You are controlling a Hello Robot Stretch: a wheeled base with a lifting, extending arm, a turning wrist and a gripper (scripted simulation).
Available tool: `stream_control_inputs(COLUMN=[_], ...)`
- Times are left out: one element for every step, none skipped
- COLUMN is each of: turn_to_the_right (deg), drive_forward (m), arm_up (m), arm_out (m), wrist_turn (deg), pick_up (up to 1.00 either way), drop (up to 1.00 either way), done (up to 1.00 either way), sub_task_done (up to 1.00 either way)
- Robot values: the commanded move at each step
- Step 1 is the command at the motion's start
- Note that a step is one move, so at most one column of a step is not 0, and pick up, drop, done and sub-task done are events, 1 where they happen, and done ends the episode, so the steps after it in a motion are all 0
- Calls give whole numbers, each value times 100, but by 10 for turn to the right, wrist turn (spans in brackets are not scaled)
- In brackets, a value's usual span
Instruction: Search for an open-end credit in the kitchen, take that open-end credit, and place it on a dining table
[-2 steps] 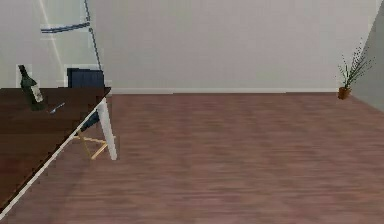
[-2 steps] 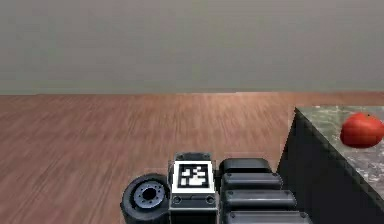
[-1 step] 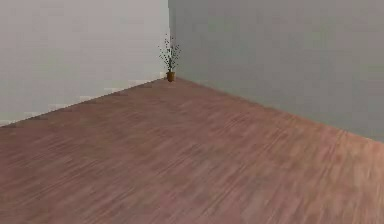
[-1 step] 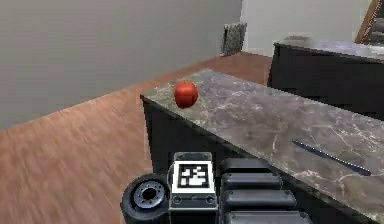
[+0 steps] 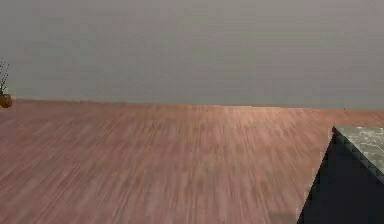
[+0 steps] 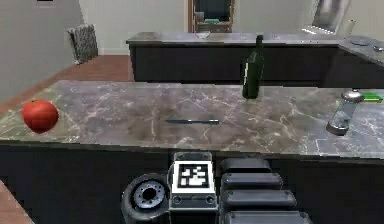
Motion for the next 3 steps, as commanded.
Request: stream_control_inputs(turn_to_the_right=[0,240,0], drive_forward=[100,0,10], arm_up=[0,0,0], arm_out=[0,0,0], wrist_turn=[0,0,0], pick_up=[0,0,0], drop=[0,0,0], done=[0,0,0], sub_task_done=[0,0,0])
